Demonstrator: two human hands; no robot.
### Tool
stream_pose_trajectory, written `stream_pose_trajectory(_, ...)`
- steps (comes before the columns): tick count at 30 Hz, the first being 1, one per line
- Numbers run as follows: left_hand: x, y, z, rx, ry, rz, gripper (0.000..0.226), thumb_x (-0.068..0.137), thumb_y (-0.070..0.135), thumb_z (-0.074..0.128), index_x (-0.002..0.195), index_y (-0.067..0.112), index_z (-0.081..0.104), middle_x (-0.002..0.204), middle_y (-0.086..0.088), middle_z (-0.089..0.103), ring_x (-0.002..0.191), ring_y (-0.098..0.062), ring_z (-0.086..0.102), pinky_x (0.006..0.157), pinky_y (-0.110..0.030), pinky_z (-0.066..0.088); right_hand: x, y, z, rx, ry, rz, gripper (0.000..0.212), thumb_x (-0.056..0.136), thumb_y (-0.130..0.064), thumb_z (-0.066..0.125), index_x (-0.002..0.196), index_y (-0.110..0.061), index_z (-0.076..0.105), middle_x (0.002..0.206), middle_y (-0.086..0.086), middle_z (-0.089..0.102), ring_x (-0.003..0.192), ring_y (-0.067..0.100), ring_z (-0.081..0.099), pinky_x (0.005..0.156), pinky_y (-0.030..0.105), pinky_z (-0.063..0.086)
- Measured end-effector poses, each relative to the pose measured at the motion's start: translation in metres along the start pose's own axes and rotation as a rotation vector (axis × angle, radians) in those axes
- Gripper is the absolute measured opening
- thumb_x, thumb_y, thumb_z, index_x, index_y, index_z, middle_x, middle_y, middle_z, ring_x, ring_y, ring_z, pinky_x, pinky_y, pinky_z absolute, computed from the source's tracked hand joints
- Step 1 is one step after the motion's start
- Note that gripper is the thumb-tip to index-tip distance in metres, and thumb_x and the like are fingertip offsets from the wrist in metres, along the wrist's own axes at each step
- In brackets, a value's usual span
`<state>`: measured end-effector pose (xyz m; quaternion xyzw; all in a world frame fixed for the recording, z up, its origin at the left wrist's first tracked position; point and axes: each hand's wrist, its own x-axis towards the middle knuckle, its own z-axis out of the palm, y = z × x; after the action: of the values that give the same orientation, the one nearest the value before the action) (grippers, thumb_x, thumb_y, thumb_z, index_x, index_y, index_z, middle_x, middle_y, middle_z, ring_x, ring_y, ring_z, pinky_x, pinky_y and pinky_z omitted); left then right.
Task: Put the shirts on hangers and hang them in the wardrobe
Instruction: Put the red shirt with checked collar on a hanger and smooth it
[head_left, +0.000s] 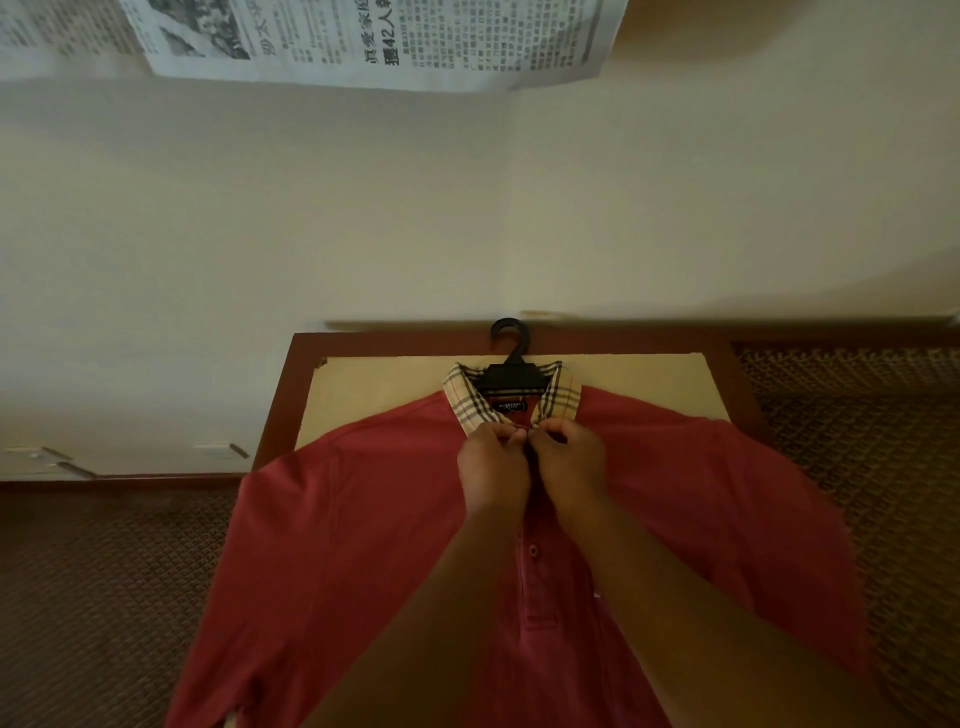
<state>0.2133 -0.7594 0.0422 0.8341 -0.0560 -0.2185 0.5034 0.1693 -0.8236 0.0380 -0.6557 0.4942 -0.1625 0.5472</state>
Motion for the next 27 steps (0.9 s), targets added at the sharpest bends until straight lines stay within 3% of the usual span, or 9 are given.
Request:
stream_pose_trajectory(3, 0.002, -0.002, -0.001, -0.048, -0.007, -0.048, 0.006, 0.094, 0.019, 0.058, 0.091, 0.018, 0.063, 0.085, 0.002, 0.066, 0.075, -0.009, 0.062, 0.057, -0.018, 0.047, -0.002, -0.003, -0.001, 0.091, -0.027, 0.043, 0.018, 0.091, -0.01, 0.059, 0.078, -0.021, 0.066, 0.079, 0.003, 0.069, 0.073, 0.017, 0.066, 0.064, 0.031, 0.055)
stream_pose_trajectory(7, 0.005, -0.004, 0.0, -0.098, -0.026, -0.091, 0.01, 0.093, 0.018, 0.059, 0.09, 0.014, 0.068, 0.082, -0.004, 0.069, 0.067, -0.012, 0.062, 0.051, -0.02, 0.046, -0.002, -0.001, -0.002, 0.157, -0.06, 0.076, 0.014, 0.091, -0.01, 0.06, 0.085, -0.021, 0.068, 0.08, 0.0, 0.069, 0.077, 0.016, 0.067, 0.071, 0.033, 0.057)
stream_pose_trajectory(10, 0.005, -0.004, -0.001, -0.157, -0.053, -0.12, 0.013, 0.093, 0.014, 0.058, 0.089, 0.011, 0.071, 0.079, -0.006, 0.07, 0.069, -0.015, 0.064, 0.057, -0.024, 0.051, 0.0, 0.001, -0.002, 0.196, -0.067, 0.1, 0.01, 0.089, -0.009, 0.062, 0.094, -0.013, 0.071, 0.086, 0.004, 0.071, 0.082, 0.019, 0.069, 0.077, 0.035, 0.059)
stream_pose_trajectory(15, 0.006, -0.004, -0.005, -0.215, -0.077, -0.143, 0.014, 0.093, 0.012, 0.058, 0.089, 0.009, 0.071, 0.072, -0.002, 0.066, 0.062, -0.01, 0.059, 0.055, -0.022, 0.047, -0.001, 0.001, -0.004, 0.294, -0.086, 0.11, 0.01, 0.088, -0.007, 0.064, 0.093, -0.01, 0.071, 0.089, 0.007, 0.072, 0.086, 0.02, 0.069, 0.079, 0.032, 0.057)
stream_pose_trajectory(19, 0.006, -0.004, -0.003, -0.203, -0.079, -0.14, 0.014, 0.093, 0.014, 0.059, 0.089, 0.012, 0.071, 0.08, -0.005, 0.071, 0.073, -0.017, 0.067, 0.064, -0.029, 0.056, -0.001, 0.004, -0.005, 0.307, -0.095, 0.121, 0.011, 0.086, -0.007, 0.066, 0.095, -0.01, 0.073, 0.09, 0.009, 0.073, 0.088, 0.023, 0.07, 0.083, 0.036, 0.057)
stream_pose_trajectory(21, 0.007, -0.004, -0.003, -0.195, -0.081, -0.138, 0.014, 0.093, 0.015, 0.058, 0.089, 0.012, 0.071, 0.082, -0.006, 0.071, 0.076, -0.018, 0.068, 0.066, -0.03, 0.056, 0.0, 0.003, -0.006, 0.337, -0.111, 0.134, 0.011, 0.086, -0.007, 0.065, 0.093, -0.01, 0.074, 0.088, 0.009, 0.074, 0.085, 0.021, 0.07, 0.079, 0.033, 0.057)
stream_pose_trajectory(24, 0.008, -0.003, -0.004, -0.195, -0.086, -0.141, 0.016, 0.093, 0.016, 0.058, 0.086, 0.011, 0.071, 0.08, -0.008, 0.072, 0.069, -0.016, 0.064, 0.065, -0.03, 0.054, -0.001, 0.0, -0.011, 0.404, -0.144, 0.156, 0.013, 0.087, -0.007, 0.062, 0.09, -0.003, 0.074, 0.08, 0.009, 0.072, 0.07, 0.013, 0.066, 0.061, 0.019, 0.052)
stream_pose_trajectory(27, 0.008, -0.003, -0.004, -0.205, -0.085, -0.154, 0.017, 0.092, 0.014, 0.059, 0.082, 0.011, 0.071, 0.072, -0.006, 0.068, 0.064, -0.014, 0.06, 0.061, -0.03, 0.052, 0.0, 0.0, -0.015, 0.38, -0.178, 0.154, 0.014, 0.087, -0.006, 0.062, 0.091, -0.001, 0.074, 0.088, 0.016, 0.072, 0.075, 0.018, 0.064, 0.064, 0.022, 0.051)
